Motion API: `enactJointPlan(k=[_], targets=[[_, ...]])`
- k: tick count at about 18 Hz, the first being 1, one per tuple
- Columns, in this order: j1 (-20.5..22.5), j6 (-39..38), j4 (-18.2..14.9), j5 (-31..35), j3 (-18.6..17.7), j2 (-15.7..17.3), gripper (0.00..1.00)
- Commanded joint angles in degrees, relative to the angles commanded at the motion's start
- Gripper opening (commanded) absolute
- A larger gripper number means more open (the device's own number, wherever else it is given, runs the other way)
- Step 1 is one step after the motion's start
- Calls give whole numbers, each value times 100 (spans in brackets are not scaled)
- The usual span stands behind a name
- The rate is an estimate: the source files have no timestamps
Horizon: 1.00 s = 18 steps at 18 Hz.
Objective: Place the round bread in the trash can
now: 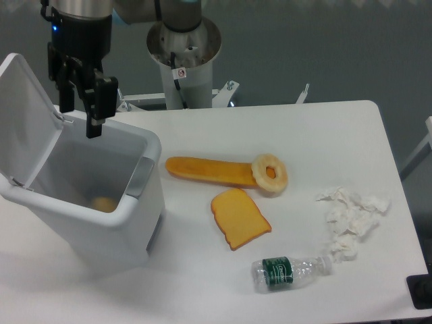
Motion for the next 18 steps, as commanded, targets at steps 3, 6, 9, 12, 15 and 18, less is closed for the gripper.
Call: enactJointPlan(k=[3, 6, 9, 12, 15, 18], targets=[[676, 315, 36, 525, -167, -123, 100], [1229, 913, 149, 1518, -395, -369, 100], [1958, 1256, 553, 1591, -580, -431, 100], [2469, 1766, 650, 1565, -493, -825, 100], [2830, 1819, 695, 1407, -361, -1379, 100], [2980, 2327, 721, 1424, -238, -1801, 100]])
